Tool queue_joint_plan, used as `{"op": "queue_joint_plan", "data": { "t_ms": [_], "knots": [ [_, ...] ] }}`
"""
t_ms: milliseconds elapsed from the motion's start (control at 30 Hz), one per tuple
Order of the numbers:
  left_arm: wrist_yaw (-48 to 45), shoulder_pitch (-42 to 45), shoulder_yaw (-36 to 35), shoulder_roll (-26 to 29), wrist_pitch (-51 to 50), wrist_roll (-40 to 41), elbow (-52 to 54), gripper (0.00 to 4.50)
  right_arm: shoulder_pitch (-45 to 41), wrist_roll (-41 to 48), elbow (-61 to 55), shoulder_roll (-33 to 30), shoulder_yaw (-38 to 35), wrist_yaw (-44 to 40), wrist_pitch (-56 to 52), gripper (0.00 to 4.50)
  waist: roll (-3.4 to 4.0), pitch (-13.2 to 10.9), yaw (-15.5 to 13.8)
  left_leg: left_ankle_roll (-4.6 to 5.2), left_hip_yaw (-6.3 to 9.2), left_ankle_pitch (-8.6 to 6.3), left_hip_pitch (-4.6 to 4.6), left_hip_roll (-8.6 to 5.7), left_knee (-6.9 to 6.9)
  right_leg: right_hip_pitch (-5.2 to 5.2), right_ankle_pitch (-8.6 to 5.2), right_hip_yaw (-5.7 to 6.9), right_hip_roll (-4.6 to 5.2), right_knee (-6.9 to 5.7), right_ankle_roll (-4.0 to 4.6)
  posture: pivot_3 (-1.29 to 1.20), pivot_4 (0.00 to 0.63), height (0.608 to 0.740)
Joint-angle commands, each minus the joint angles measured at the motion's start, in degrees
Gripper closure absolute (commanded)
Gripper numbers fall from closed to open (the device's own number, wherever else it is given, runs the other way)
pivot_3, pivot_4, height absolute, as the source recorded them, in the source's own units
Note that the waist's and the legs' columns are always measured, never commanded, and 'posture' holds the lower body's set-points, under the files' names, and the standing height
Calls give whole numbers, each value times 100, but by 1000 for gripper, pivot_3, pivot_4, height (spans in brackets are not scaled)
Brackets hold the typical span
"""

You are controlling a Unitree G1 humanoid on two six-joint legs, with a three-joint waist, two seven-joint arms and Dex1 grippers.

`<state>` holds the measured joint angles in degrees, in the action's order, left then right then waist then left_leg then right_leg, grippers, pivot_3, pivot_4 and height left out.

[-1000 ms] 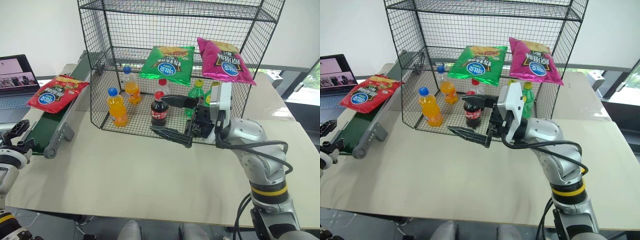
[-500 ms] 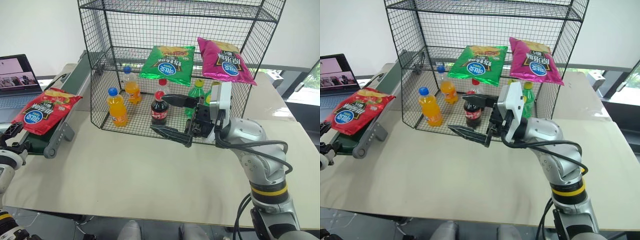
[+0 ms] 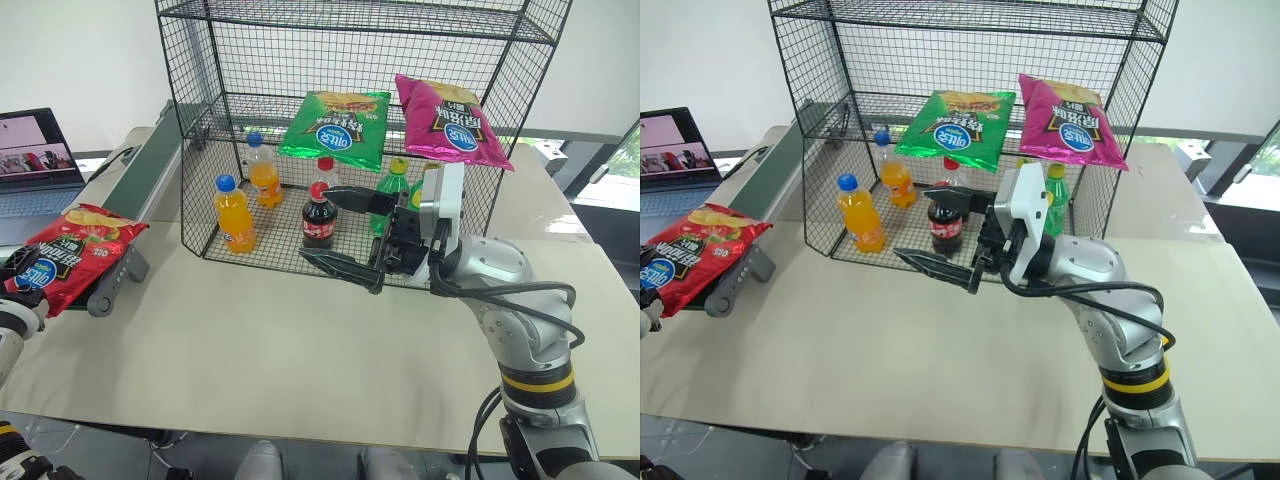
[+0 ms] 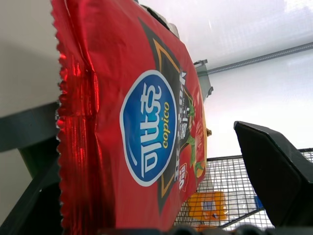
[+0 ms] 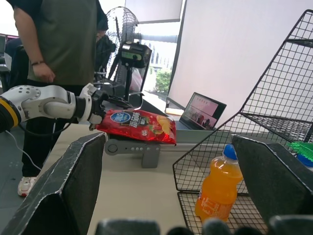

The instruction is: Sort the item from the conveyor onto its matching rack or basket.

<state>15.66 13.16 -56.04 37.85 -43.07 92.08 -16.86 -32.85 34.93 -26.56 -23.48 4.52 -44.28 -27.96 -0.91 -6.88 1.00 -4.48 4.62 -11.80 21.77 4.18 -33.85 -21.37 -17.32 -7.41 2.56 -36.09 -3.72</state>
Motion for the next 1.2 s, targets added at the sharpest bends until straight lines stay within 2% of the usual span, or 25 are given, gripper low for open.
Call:
{"op": "queue_joint_plan", "data": {
  "t_ms": [33, 267, 433, 733, 833, 967, 1200],
  "knots": [
    [-155, 22, -101, 49, 68, -5, 266, 1663, -72, 25, -163, 21, -48, 37, 96, 0, 0, 0, 1, 0, 0, 0, 1, 0, 0, 0, 0, 0, 0, 0, 0, 0, 150, 740],
    [-128, 32, -65, -43, 78, 74, 405, 4398, -96, 8, -128, 9, -36, 16, 98, 0, -1, 0, 2, 0, 0, 0, 1, 0, 1, -1, 0, 0, 1, 1, 0, 0, 150, 740],
    [-207, 82, 6, -135, -24, 326, 816, 4466, -98, -12, -112, -6, -51, 15, 111, 0, -2, -2, 2, 0, 0, 0, 3, 0, 0, -1, 0, 0, 1, 2, 0, 0, 150, 740],
    [-519, 269, 602, -31, -484, 1973, 2244, 4466, -32, -81, -173, -48, -165, 187, 110, 0, -15, -10, -1, -1, 2, 1, 8, 0, 1, -2, 0, 3, 3, 3, 0, 0, 150, 740],
    [-675, 768, 944, 11, -679, 2092, 2392, 4466, 46, -130, -227, -70, -223, 306, 127, 0, -17, -14, -22, -1, 2, 1, 8, 0, 1, -2, 0, 5, 2, 3, 0, 0, 150, 740],
    [-704, 1841, 1592, -75, -797, 2092, 2383, 4466, 95, -215, -328, -103, -295, 486, 157, 0, -20, -15, -34, -2, 4, 2, 13, 0, -2, -1, 0, 10, 2, 8, 0, 0, 150, 740],
    [-846, 3348, 2427, -234, -693, 1915, 1687, 4466, 117, -345, -510, -35, -468, 947, 211, 0, -1, -27, 22, -1, 5, 3, 10, 0, 1, -1, 0, 9, 1, 10, 0, 0, 150, 740]
  ]
}}
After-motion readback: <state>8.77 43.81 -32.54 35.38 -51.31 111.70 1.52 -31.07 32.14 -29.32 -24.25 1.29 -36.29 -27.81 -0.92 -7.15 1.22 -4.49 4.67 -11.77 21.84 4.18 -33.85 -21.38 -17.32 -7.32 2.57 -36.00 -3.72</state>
